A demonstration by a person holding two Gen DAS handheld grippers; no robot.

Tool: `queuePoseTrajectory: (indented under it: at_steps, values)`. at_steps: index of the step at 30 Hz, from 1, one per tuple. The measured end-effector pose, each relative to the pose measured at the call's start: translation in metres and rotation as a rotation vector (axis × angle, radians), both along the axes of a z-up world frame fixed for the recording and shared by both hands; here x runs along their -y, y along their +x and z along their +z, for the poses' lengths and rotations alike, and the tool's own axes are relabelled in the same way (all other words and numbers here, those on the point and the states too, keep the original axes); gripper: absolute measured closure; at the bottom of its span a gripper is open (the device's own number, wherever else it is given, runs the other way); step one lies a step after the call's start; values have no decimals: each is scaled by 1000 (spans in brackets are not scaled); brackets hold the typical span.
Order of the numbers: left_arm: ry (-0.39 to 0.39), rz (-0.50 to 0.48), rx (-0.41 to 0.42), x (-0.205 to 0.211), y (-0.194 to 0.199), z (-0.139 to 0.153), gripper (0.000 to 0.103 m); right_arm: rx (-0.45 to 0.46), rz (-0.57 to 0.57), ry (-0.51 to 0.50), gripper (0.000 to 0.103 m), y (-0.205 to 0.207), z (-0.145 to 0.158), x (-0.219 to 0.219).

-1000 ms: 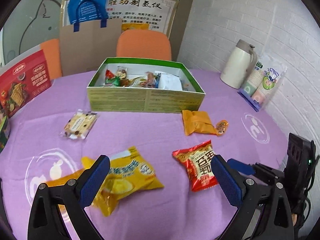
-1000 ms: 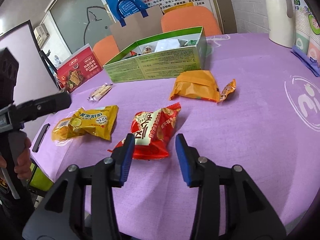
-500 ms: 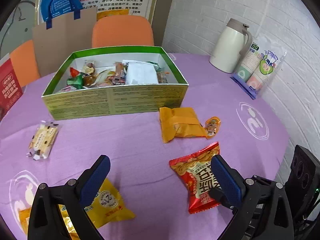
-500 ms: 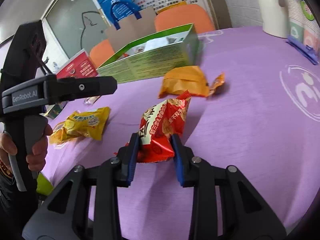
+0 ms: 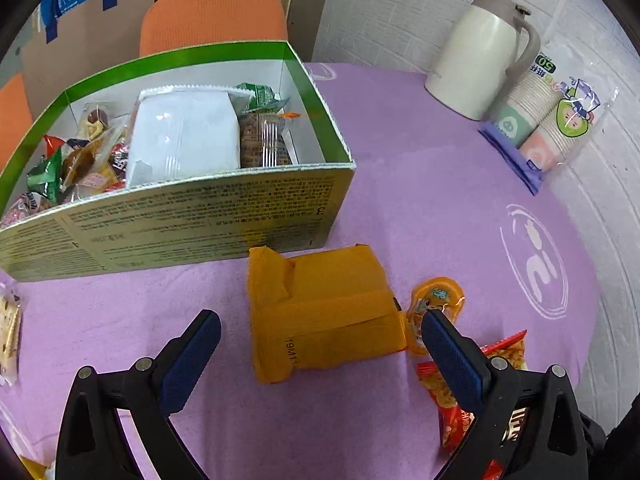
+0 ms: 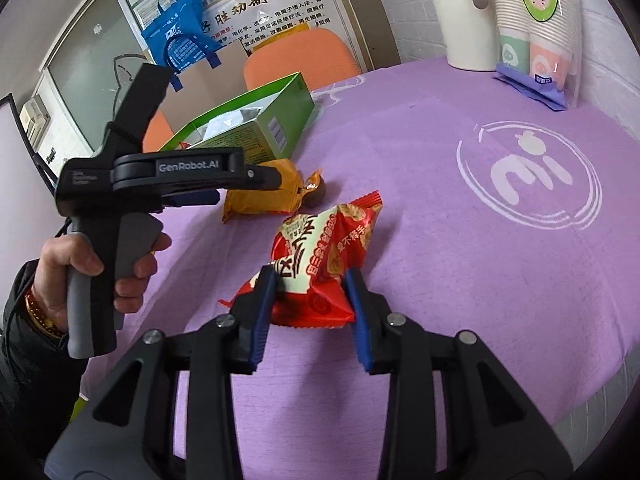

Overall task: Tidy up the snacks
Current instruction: 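Lower the left gripper onto the orange pack while the right gripper holds the red pack, then grasp the orange pack with the left gripper while the right gripper carries the red pack to the box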

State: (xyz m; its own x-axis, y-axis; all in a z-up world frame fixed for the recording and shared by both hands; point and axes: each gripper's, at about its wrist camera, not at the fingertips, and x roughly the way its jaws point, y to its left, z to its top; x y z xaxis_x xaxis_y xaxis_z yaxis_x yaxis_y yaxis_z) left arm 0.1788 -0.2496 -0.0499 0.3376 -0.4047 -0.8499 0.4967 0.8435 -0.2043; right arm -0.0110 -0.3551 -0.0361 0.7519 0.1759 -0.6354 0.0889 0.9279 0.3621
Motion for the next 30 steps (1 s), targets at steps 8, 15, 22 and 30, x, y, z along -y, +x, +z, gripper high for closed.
queuePoseTrajectory:
  at_steps: [8,15,22,30]
  values:
    - [5,-41,25,-1,-3,-3,51,-4,8,38,60,8,-5,3]
    - [-70,-24,21,-23,-10,12,83,8,17,4,72,4,4,-6]
    - [-138,15,42,-57,-22,33,85,69,54,-23,72,0,29,-23]
    - [-173,69,193,-101,-24,102,85,177,126,-40,72,42,79,-37]
